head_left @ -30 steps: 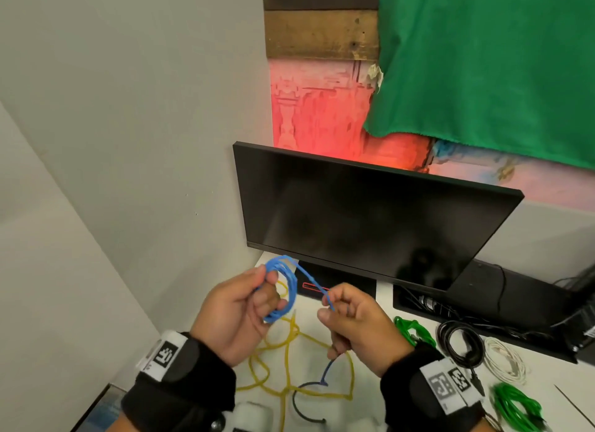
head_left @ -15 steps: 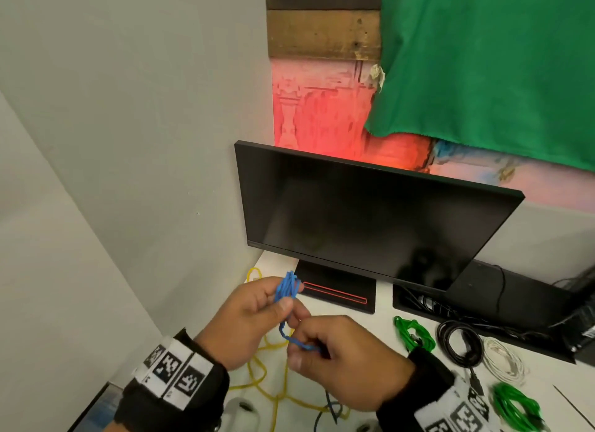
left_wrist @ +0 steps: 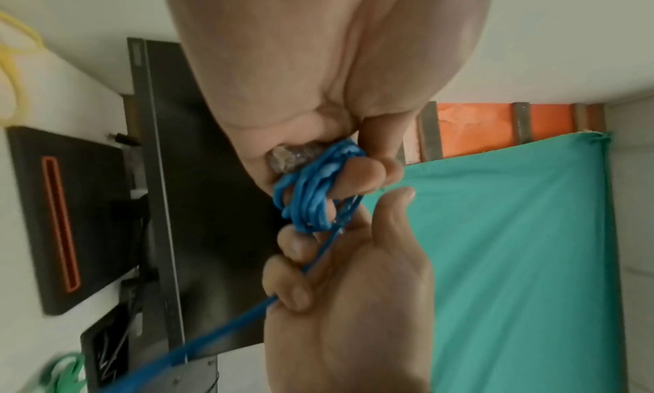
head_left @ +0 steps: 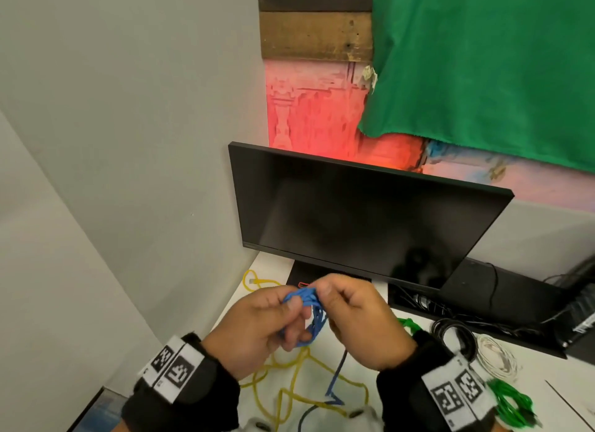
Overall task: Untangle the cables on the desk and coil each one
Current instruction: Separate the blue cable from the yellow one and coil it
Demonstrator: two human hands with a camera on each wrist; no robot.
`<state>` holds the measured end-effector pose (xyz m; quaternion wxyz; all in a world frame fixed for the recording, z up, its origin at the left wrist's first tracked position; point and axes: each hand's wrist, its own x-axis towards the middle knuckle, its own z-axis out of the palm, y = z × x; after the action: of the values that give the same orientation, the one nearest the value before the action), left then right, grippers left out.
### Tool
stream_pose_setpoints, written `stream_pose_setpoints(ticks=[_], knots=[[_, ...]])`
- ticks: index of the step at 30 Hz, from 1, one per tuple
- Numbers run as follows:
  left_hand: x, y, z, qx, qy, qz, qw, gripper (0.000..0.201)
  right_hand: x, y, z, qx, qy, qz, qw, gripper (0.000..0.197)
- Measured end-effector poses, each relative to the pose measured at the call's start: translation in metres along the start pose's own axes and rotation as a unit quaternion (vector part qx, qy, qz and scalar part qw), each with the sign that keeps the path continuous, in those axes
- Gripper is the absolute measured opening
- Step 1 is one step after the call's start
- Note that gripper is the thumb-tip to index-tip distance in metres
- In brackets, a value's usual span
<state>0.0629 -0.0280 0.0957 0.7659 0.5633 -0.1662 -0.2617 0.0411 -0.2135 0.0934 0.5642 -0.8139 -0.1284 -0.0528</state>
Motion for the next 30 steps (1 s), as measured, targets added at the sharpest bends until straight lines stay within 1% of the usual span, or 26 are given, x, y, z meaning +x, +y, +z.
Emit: stream_pose_setpoints(ticks=[1, 2, 3, 4, 5, 6, 8, 9, 11, 12, 14, 16, 17, 18, 19, 20, 21, 22, 23, 24, 25, 26, 27, 28, 29, 30], knots=[[0.003, -0.003, 0.003, -0.051, 0.027, -0.005, 0.998, 0.02, 0.0, 0.002, 0.006, -0.005, 0.03, -0.006, 1.0, 0.034], [0.005, -0.005, 0.006, -0.087, 0.04, -0.009, 0.995, 0.021, -0.001, 0.003, 0.012, -0.015, 0.054, -0.013, 0.998, 0.038], [0.006, -0.006, 0.009, -0.105, 0.04, -0.011, 0.994, 0.021, -0.001, 0.004, 0.018, -0.016, 0.067, -0.022, 0.997, 0.041], [0.007, -0.006, 0.011, -0.112, 0.03, -0.01, 0.993, 0.022, 0.0, 0.005, 0.024, 0.009, 0.077, -0.022, 0.997, 0.042], [0.008, -0.006, 0.013, -0.108, 0.018, -0.01, 0.994, 0.024, 0.0, 0.005, 0.027, 0.041, 0.086, -0.012, 0.995, 0.044], [0.008, -0.004, 0.015, -0.092, 0.004, -0.012, 0.996, 0.025, 0.001, 0.006, 0.029, 0.05, 0.1, -0.001, 0.994, 0.047], [0.009, 0.0, 0.017, -0.039, -0.02, -0.009, 0.999, 0.025, 0.004, 0.009, 0.027, 0.031, 0.114, 0.005, 0.993, 0.055], [0.009, 0.001, 0.017, -0.009, -0.02, -0.004, 1.0, 0.025, 0.006, 0.01, 0.025, 0.042, 0.102, 0.002, 0.994, 0.056], [0.011, 0.006, 0.017, 0.024, 0.022, 0.012, 0.999, 0.024, 0.011, 0.01, 0.02, 0.108, 0.046, 0.009, 0.993, 0.051], [0.013, 0.01, 0.015, 0.007, 0.057, 0.025, 0.998, 0.024, 0.014, 0.01, 0.016, 0.133, 0.014, 0.025, 0.991, 0.044], [0.017, 0.022, 0.006, -0.082, 0.127, 0.045, 0.987, 0.024, 0.014, 0.018, 0.008, 0.134, -0.037, 0.068, 0.988, 0.027], [0.022, 0.038, -0.01, -0.155, 0.172, 0.055, 0.971, 0.025, 0.007, 0.028, 0.003, 0.087, -0.061, 0.104, 0.989, 0.016], [0.023, 0.043, -0.017, -0.174, 0.182, 0.063, 0.966, 0.025, 0.004, 0.034, 0.001, 0.062, -0.061, 0.115, 0.99, 0.014], [0.023, 0.046, -0.023, -0.184, 0.184, 0.073, 0.963, 0.025, 0.002, 0.037, 0.0, 0.041, -0.04, 0.118, 0.991, 0.013], [0.023, 0.046, -0.027, -0.187, 0.182, 0.084, 0.962, 0.026, 0.001, 0.04, -0.002, 0.013, 0.001, 0.111, 0.994, 0.014], [0.023, 0.045, -0.028, -0.186, 0.179, 0.097, 0.961, 0.027, 0.002, 0.043, -0.003, -0.025, 0.052, 0.095, 0.994, 0.015], [0.023, 0.041, -0.027, -0.184, 0.173, 0.11, 0.961, 0.028, 0.003, 0.045, -0.003, -0.078, 0.087, 0.071, 0.991, 0.016], [0.024, 0.036, -0.025, -0.183, 0.163, 0.122, 0.962, 0.028, 0.004, 0.044, -0.001, -0.139, 0.087, 0.054, 0.985, 0.016], [0.025, 0.031, -0.022, -0.179, 0.15, 0.131, 0.963, 0.029, 0.003, 0.042, 0.004, -0.194, 0.053, 0.04, 0.979, 0.016], [0.027, 0.026, -0.019, -0.162, 0.137, 0.137, 0.968, 0.031, 0.0, 0.037, 0.011, -0.23, -0.004, 0.023, 0.973, 0.017], [0.027, 0.021, -0.018, -0.123, 0.126, 0.137, 0.975, 0.033, -0.003, 0.032, 0.019, -0.244, -0.064, 0.001, 0.968, 0.02], [0.027, 0.016, -0.016, -0.057, 0.12, 0.131, 0.982, 0.034, -0.007, 0.026, 0.025, -0.237, -0.106, -0.021, 0.965, 0.023], [0.026, 0.012, -0.014, 0.023, 0.115, 0.123, 0.986, 0.033, -0.01, 0.02, 0.028, -0.222, -0.123, -0.038, 0.967, 0.026], [0.024, 0.007, -0.013, 0.1, 0.108, 0.115, 0.982, 0.033, -0.01, 0.013, 0.028, -0.204, -0.12, -0.046, 0.971, 0.029], [0.021, 0.003, -0.011, 0.153, 0.096, 0.106, 0.978, 0.035, -0.01, 0.007, 0.025, -0.186, -0.11, -0.047, 0.975, 0.029], [0.017, 0.001, -0.01, 0.184, 0.08, 0.096, 0.975, 0.036, -0.009, 0.001, 0.022, -0.172, -0.104, -0.05, 0.978, 0.026]])
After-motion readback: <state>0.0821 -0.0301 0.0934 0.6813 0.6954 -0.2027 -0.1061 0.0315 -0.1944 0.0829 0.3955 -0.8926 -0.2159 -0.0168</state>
